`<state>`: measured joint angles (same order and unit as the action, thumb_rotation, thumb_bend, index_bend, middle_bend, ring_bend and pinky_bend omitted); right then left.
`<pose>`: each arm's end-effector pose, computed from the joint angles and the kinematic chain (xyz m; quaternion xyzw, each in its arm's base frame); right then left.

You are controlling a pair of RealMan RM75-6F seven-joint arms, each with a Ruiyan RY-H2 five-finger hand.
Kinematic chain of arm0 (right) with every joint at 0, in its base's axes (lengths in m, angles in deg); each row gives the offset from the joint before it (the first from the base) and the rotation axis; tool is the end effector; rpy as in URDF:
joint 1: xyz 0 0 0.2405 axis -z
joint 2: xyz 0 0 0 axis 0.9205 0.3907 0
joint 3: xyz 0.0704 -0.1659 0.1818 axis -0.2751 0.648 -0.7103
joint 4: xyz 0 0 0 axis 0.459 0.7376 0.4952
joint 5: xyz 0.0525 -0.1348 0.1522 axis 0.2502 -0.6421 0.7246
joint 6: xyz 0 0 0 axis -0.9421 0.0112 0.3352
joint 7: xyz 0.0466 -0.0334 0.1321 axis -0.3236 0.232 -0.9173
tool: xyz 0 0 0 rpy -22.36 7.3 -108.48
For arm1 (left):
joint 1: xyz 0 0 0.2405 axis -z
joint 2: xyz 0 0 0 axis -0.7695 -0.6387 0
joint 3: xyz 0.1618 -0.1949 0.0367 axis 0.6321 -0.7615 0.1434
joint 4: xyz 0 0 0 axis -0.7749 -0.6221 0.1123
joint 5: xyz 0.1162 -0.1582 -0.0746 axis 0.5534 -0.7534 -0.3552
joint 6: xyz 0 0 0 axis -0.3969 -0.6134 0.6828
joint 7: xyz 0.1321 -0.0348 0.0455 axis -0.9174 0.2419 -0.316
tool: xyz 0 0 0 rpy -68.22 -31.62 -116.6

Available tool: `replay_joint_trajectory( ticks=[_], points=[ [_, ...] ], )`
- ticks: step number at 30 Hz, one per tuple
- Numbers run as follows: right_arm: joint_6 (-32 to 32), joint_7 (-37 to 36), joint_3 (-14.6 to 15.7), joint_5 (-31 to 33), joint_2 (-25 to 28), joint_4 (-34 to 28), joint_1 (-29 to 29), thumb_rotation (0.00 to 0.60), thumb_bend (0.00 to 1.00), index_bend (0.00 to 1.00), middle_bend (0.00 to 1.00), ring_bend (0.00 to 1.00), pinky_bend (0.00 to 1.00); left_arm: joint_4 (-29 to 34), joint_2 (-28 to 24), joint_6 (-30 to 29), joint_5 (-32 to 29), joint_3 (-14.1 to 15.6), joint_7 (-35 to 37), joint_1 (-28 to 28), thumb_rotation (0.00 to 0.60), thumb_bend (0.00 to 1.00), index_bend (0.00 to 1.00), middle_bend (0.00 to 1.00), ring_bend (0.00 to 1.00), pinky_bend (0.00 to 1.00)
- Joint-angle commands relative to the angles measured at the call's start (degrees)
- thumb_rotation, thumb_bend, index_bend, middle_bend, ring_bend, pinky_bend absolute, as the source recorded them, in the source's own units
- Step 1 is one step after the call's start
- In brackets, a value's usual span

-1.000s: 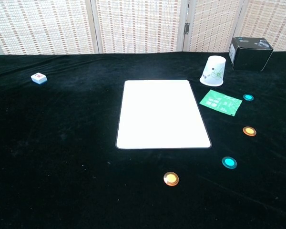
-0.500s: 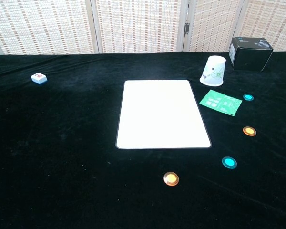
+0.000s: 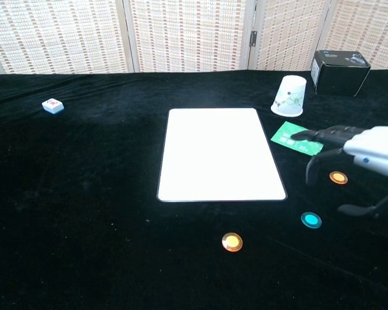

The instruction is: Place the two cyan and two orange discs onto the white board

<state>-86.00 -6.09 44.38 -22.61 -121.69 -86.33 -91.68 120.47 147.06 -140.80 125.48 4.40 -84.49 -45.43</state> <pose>-0.2267 -0.2412 0.0213 0.8150 -0.3060 0.3413 0.3545 -0.3142 0.1786 0.1553 -0.6124 -0.3519 -0.3531 0.6135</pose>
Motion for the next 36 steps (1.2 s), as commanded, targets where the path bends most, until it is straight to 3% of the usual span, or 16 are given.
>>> replay_joint_trajectory(
  ticks=[1,13,36],
  points=[
    [0.8,-0.2,0.6,-0.1,-1.6,1.6,-0.8,0.6,0.36,0.39,0.01,0.0,0.0,0.0,0.0,0.1,-0.1,0.1,0.0,-0.1,0.6,0.22,0.05,0.03,0.01,0.0],
    [2.0,-1.9,2.9,0.7,-4.8,6.5,-2.2,0.6,0.36,0.39,0.02,0.0,0.0,0.2,0.3,0.8,0.0,0.0,-0.5,0.3,0.6,0.22,0.05,0.04,0.01,0.0],
    [2.6,-3.2,3.6,3.2,-7.4,10.2,-4.2,0.6,0.36,0.43,0.03,0.0,0.0,-0.2,0.6,0.7,-0.3,0.0,-0.5,0.1,0.6,0.22,0.05,0.03,0.01,0.0]
  ],
)
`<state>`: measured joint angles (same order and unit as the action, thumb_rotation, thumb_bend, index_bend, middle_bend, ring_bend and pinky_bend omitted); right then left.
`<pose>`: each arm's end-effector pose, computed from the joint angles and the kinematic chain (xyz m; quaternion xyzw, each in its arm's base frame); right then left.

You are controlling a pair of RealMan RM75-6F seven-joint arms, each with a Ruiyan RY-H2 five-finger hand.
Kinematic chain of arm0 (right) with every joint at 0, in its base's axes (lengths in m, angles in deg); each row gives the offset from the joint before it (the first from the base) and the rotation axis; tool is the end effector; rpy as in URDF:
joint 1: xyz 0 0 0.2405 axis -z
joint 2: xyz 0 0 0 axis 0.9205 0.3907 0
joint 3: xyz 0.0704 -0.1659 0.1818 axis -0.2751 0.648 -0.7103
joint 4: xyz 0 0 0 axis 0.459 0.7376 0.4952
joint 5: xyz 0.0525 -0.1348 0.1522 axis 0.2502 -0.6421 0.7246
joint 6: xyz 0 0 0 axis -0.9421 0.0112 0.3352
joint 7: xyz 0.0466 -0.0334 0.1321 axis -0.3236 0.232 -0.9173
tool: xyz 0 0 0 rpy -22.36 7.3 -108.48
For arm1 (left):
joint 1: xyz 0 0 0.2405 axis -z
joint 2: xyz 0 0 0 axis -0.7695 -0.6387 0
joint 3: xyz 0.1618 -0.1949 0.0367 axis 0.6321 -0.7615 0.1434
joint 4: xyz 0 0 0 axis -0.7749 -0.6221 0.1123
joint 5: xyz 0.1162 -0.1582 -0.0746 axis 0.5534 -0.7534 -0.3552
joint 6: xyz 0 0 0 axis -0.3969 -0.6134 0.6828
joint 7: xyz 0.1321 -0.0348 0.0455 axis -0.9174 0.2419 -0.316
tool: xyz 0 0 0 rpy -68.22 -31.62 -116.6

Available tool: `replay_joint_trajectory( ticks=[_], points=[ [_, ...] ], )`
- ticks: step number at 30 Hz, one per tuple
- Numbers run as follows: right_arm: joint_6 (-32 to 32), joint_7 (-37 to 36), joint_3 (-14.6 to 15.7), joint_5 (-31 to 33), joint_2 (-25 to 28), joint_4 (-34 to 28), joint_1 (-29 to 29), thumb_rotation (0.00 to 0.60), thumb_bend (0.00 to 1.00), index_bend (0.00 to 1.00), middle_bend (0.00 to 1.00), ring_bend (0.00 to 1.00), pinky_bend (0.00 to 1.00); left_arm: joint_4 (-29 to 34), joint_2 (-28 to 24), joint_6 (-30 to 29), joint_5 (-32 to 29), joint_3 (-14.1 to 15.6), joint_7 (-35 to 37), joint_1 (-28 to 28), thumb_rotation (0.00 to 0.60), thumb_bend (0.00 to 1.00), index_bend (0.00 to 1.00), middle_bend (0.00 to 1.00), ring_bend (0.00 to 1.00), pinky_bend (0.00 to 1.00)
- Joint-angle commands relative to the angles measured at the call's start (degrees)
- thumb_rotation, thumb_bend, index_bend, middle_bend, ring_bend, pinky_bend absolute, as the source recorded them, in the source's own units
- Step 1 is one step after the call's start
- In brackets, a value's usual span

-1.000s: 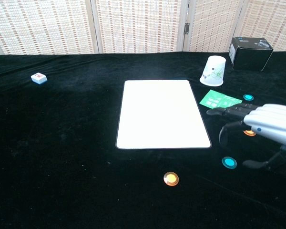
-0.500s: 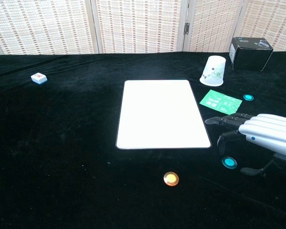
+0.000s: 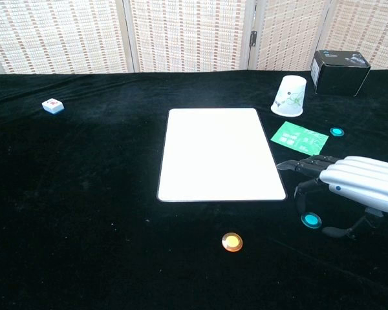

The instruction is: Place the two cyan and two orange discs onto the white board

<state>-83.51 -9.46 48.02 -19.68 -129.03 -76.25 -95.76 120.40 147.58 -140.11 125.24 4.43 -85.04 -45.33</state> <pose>-0.2429 -0.2515 -0.0182 0.8305 -0.3223 0.3068 0.3350 -0.3146 0.1790 0.1510 -0.6147 -0.3554 -0.3486 0.6118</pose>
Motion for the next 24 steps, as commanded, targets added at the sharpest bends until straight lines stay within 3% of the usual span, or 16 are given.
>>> replay_joint_trajectory(
  ticks=[1,15,21,24],
  points=[
    [0.3,0.2,0.0,0.5,-0.1,0.1,-0.2,0.6,0.36,0.43,0.03,0.0,0.0,-0.2,0.1,0.0,0.0,0.0,0.1,0.0,0.6,0.22,0.05,0.03,0.01,0.0],
    [0.1,0.4,0.2,1.5,-0.3,-0.3,-0.7,0.6,0.36,0.51,0.08,0.0,0.0,-1.1,0.5,0.0,0.0,0.1,0.7,-0.2,0.6,0.22,0.05,0.03,0.01,0.0],
    [-0.7,-1.1,-1.0,1.7,1.0,-2.1,-1.7,0.6,0.36,0.52,0.09,0.0,0.0,-1.3,0.4,-0.1,0.0,0.1,1.0,-0.3,0.6,0.22,0.05,0.03,0.01,0.0],
    [0.2,-2.1,-3.0,2.4,1.8,-3.6,-3.6,0.6,0.36,0.52,0.09,0.0,0.0,-1.2,0.4,-0.3,0.3,0.1,1.1,-0.3,0.6,0.22,0.05,0.03,0.01,0.0]
  ],
)
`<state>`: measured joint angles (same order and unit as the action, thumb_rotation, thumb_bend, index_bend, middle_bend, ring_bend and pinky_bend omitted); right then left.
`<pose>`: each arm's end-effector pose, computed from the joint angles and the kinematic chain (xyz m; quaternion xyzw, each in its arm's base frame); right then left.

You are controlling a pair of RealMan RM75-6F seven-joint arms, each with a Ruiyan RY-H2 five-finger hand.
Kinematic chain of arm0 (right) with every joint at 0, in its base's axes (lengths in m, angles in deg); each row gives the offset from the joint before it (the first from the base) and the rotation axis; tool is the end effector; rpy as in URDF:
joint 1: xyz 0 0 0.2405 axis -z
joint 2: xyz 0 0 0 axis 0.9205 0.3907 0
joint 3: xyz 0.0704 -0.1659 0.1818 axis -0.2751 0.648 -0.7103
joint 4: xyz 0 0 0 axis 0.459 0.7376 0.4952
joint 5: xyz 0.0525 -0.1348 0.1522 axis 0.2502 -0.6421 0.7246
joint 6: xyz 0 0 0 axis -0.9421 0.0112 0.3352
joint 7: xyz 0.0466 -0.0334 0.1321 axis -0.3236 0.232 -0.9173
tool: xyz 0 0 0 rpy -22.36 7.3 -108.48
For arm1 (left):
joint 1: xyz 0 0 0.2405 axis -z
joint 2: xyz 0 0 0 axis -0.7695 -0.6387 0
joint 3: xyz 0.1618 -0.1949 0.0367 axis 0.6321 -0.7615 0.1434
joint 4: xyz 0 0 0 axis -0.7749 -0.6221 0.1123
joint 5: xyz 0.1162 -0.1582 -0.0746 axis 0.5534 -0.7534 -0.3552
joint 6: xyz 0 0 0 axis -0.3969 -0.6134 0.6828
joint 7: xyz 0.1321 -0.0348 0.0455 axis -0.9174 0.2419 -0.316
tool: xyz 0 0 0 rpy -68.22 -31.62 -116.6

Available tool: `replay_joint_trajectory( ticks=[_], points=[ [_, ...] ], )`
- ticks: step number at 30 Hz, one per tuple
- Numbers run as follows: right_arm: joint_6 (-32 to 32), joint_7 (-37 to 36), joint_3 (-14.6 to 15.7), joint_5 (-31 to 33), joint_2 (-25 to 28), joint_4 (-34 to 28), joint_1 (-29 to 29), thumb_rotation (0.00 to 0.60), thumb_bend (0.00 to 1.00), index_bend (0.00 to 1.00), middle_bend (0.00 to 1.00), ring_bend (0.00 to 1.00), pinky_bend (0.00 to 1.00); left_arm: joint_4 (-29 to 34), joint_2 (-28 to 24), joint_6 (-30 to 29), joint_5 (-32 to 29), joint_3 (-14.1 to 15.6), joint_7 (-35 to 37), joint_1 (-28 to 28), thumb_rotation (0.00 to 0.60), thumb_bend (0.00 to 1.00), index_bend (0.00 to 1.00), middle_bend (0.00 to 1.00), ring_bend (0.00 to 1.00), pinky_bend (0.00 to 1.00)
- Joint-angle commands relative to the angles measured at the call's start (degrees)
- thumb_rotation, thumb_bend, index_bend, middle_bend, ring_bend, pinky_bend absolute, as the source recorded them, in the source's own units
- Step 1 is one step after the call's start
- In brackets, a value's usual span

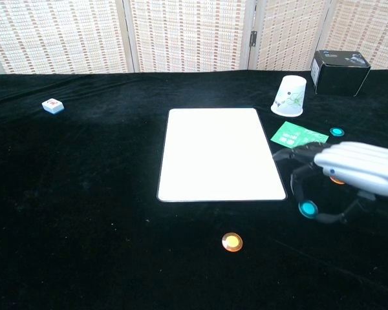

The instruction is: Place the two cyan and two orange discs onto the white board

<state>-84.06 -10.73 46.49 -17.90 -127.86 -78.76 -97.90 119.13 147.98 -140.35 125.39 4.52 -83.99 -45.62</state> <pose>-0.2253 -0.2658 -0.0098 0.8174 -0.3293 0.3343 0.3342 -0.3188 0.1774 0.1510 -0.6128 -0.3565 -0.3493 0.6127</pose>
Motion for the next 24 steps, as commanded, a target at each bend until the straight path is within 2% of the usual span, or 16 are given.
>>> replay_joint_trajectory(
  ticks=[1,6,10,20,23,24],
  points=[
    [1.4,-0.8,-2.2,1.1,0.7,-1.4,-2.1,0.6,0.36,0.52,0.1,0.0,0.0,0.1,-0.1,-0.1,0.2,0.0,0.0,0.0,0.6,0.22,0.05,0.03,0.01,0.0],
    [6.2,0.5,-6.2,4.3,-0.3,-2.1,-6.7,0.6,0.36,0.52,0.1,0.0,0.0,0.5,-0.2,-0.3,0.4,-0.1,-0.2,0.0,0.6,0.23,0.05,0.03,0.01,0.0],
    [10.3,2.3,-8.2,6.9,-2.8,-1.2,-10.2,0.6,0.36,0.52,0.1,0.0,0.0,0.7,-0.3,-0.5,0.4,-0.1,-0.3,-0.1,0.6,0.22,0.05,0.03,0.01,0.0],
    [15.9,6.4,-11.0,12.5,-9.8,4.2,-16.1,0.6,0.36,0.52,0.1,0.0,0.0,0.6,-0.6,-0.6,0.1,0.0,-0.1,-0.4,0.6,0.22,0.05,0.03,0.01,0.0],
    [16.6,7.2,-11.2,13.5,-11.1,5.1,-17.2,0.6,0.36,0.47,0.09,0.0,0.0,0.5,-0.5,-0.6,0.0,0.0,0.0,-0.5,0.6,0.23,0.05,0.03,0.01,0.0],
    [16.8,7.4,-11.2,13.7,-11.3,5.1,-17.5,0.6,0.36,0.41,0.08,0.0,0.0,0.4,-0.5,-0.6,-0.1,0.0,0.0,-0.6,0.6,0.22,0.05,0.03,0.01,0.0]
  ],
)
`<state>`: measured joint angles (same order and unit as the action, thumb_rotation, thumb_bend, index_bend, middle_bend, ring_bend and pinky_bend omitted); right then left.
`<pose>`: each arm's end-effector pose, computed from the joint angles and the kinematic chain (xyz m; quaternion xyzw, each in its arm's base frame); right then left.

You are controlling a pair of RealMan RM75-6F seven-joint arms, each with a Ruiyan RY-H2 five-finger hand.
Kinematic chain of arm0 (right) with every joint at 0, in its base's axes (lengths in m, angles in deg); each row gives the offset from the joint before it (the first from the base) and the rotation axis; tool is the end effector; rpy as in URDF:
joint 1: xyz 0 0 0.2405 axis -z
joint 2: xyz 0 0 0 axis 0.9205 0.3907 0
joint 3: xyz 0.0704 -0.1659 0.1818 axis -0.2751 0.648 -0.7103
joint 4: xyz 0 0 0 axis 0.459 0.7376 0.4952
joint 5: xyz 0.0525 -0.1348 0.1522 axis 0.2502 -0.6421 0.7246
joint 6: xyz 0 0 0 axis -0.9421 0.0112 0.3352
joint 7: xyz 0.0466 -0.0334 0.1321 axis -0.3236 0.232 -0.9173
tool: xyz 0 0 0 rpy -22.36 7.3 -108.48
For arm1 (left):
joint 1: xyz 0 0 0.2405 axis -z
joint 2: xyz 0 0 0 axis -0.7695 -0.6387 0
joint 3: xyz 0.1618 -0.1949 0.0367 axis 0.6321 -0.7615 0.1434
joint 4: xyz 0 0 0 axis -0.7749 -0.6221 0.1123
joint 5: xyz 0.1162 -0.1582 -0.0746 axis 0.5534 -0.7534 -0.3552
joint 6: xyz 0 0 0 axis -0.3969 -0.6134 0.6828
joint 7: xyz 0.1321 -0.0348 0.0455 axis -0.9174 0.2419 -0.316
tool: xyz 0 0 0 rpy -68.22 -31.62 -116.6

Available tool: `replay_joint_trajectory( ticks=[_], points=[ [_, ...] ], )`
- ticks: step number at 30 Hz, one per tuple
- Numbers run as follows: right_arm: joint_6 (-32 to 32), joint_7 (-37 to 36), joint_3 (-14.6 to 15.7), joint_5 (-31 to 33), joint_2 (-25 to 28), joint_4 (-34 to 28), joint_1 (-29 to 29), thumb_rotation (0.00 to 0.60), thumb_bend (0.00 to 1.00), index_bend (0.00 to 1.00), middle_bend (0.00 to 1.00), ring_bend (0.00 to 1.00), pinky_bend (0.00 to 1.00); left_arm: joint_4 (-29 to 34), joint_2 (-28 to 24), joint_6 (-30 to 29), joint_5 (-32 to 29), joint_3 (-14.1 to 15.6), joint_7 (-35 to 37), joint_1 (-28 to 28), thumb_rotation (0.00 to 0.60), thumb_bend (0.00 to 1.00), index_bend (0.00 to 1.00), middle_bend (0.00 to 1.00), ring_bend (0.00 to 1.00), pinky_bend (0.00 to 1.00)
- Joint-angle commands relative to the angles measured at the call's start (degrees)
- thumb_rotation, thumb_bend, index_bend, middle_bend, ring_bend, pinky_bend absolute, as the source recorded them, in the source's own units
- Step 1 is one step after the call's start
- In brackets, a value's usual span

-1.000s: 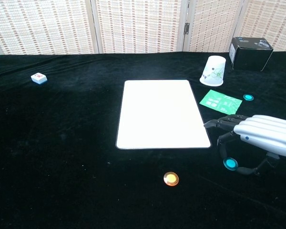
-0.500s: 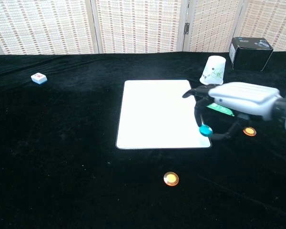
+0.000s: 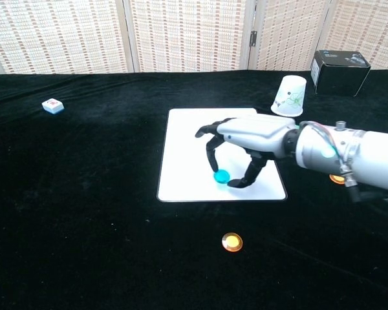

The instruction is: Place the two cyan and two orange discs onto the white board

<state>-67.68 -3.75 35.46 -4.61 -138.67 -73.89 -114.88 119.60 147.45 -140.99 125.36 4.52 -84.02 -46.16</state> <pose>-0.1178 -0.3403 -0.0681 0.8413 -0.3087 0.3342 0.2920 -0.3191 0.1743 0.1548 -0.6090 -0.3558 -0.3491 0.6170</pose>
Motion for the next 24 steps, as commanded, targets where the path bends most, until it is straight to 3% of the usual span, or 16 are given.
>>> replay_joint_trajectory(
  ticks=[1,4,7,16,24],
  points=[
    [0.3,0.6,-0.1,0.5,-0.6,0.1,-0.7,0.6,0.36,0.35,0.07,0.0,0.0,-0.1,0.0,0.0,-0.1,0.0,0.1,-0.1,0.6,0.22,0.05,0.03,0.01,0.0],
    [-0.6,0.6,0.2,0.5,-0.3,-0.4,-0.6,0.6,0.36,0.22,0.06,0.0,0.0,-0.3,0.1,0.1,-0.1,0.0,0.3,0.0,0.6,0.22,0.05,0.03,0.01,0.0],
    [-3.0,0.2,0.2,0.2,0.9,-1.3,0.2,0.6,0.36,0.18,0.06,0.0,0.0,-0.5,0.2,0.1,0.0,-0.1,0.4,0.1,0.6,0.23,0.05,0.02,0.01,0.0],
    [-14.1,0.5,-0.9,3.9,10.5,-3.9,7.9,0.6,0.36,0.3,0.07,0.0,0.0,-1.3,0.5,0.2,0.4,-0.4,1.4,0.5,0.6,0.22,0.05,0.02,0.01,0.0],
    [-15.5,-2.6,-1.4,10.6,16.4,-1.2,13.0,0.6,0.36,0.33,0.08,0.0,0.0,-1.7,1.0,0.2,0.7,-0.3,1.7,0.6,0.6,0.22,0.05,0.02,0.01,0.0]
  ],
)
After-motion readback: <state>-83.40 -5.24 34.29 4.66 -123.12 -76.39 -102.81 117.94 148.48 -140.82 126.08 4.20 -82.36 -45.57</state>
